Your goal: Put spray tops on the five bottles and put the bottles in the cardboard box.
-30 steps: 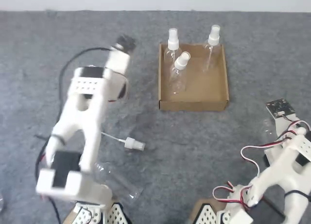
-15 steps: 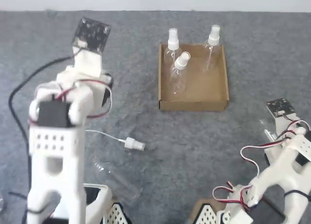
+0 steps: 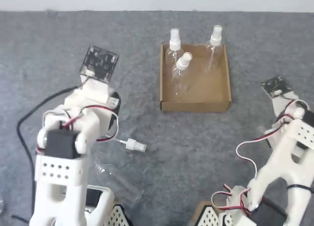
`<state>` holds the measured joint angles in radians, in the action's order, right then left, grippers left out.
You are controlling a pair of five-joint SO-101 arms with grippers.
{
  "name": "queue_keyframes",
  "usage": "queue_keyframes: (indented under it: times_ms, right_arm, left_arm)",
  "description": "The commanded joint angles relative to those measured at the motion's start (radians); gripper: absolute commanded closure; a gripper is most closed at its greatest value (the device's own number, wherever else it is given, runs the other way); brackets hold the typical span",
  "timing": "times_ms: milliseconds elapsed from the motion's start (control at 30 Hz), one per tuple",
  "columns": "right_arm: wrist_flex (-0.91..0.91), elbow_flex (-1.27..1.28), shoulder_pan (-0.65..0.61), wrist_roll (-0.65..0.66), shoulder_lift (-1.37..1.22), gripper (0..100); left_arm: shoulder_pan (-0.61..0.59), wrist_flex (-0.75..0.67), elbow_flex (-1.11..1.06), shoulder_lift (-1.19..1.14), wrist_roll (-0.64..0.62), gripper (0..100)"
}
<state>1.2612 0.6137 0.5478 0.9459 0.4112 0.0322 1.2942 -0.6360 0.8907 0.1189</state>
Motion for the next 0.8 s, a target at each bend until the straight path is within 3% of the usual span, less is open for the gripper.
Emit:
queue_keyframes:
  times_ms: [0,233,600,767]
  right_arm:
    - [0.028,-0.087,-0.013,-0.015,-0.005,66.6]
    - [0.091,-0.109,-0.119,0.043,-0.174,66.6]
    - [0.01,-0.169,-0.119,0.04,-0.437,67.1]
    - [-0.005,-0.172,-0.114,0.038,-0.487,81.4]
  left_arm:
    - [-0.003,-0.146,-0.163,0.107,-0.046,99]
    - [-0.005,-0.233,-0.305,0.157,-0.046,99]
    - [0.002,-0.235,-0.311,0.155,-0.046,99]
    - [0.002,-0.235,-0.311,0.153,-0.046,99]
